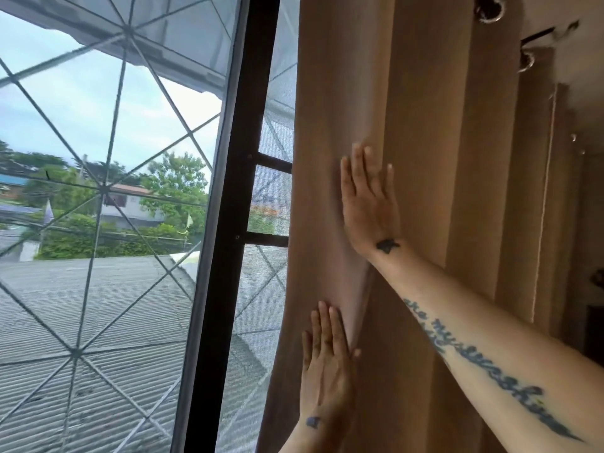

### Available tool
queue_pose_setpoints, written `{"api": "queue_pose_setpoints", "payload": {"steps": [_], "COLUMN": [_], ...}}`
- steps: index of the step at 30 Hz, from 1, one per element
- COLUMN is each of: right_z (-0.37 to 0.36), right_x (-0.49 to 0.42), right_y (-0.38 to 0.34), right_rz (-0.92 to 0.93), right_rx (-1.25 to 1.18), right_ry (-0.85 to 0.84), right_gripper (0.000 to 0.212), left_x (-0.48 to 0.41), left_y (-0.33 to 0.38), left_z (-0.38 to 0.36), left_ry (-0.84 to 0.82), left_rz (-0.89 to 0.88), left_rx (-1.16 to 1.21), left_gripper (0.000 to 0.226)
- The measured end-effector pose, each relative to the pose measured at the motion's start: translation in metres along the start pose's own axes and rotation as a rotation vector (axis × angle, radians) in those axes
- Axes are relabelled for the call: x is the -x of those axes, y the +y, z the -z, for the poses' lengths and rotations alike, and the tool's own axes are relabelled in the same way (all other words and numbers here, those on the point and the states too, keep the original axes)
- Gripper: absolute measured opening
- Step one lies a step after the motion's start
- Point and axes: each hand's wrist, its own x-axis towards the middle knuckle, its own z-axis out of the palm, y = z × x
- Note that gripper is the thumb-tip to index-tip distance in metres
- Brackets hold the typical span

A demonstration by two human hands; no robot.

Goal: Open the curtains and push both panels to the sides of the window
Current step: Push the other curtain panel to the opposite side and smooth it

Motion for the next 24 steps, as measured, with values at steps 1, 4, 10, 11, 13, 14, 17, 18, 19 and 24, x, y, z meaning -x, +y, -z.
{"api": "queue_pose_setpoints", "payload": {"steps": [1, 4, 10, 11, 13, 14, 17, 18, 19, 24], "right_z": [-0.001, -0.012, -0.035, -0.04, -0.048, -0.053, -0.066, -0.071, -0.075, -0.1], "right_x": [-0.001, -0.003, -0.004, -0.002, 0.001, 0.003, 0.008, 0.009, 0.01, 0.017], "right_y": [0.001, 0.006, 0.025, 0.031, 0.043, 0.05, 0.072, 0.08, 0.086, 0.122], "right_rz": [0.061, 0.109, 0.191, 0.194, 0.179, 0.173, 0.171, 0.172, 0.171, 0.154], "right_rx": [0.052, 0.174, 0.135, 0.145, 0.155, 0.152, 0.094, 0.083, 0.076, 0.092], "right_ry": [0.038, -0.062, -0.134, -0.136, -0.161, -0.172, -0.178, -0.181, -0.182, -0.206], "right_gripper": [0.049, 0.059, 0.075, 0.075, 0.076, 0.076, 0.075, 0.076, 0.076, 0.078], "left_x": [-0.001, -0.004, -0.011, -0.012, -0.015, -0.016, -0.023, -0.023, -0.023, -0.031], "left_y": [0.002, 0.006, 0.014, 0.016, 0.022, 0.026, 0.041, 0.048, 0.051, 0.074], "left_z": [-0.003, -0.013, -0.044, -0.05, -0.061, -0.066, -0.077, -0.082, -0.087, -0.116], "left_ry": [-0.008, -0.025, 0.087, 0.081, 0.092, 0.09, -0.028, -0.071, -0.092, -0.159], "left_rz": [0.002, 0.003, -0.026, -0.022, -0.023, -0.029, -0.018, -0.016, -0.023, -0.034], "left_rx": [0.007, 0.045, 0.065, 0.068, 0.065, 0.063, 0.059, 0.054, 0.055, 0.027], "left_gripper": [0.086, 0.085, 0.065, 0.068, 0.069, 0.065, 0.081, 0.085, 0.085, 0.06]}}
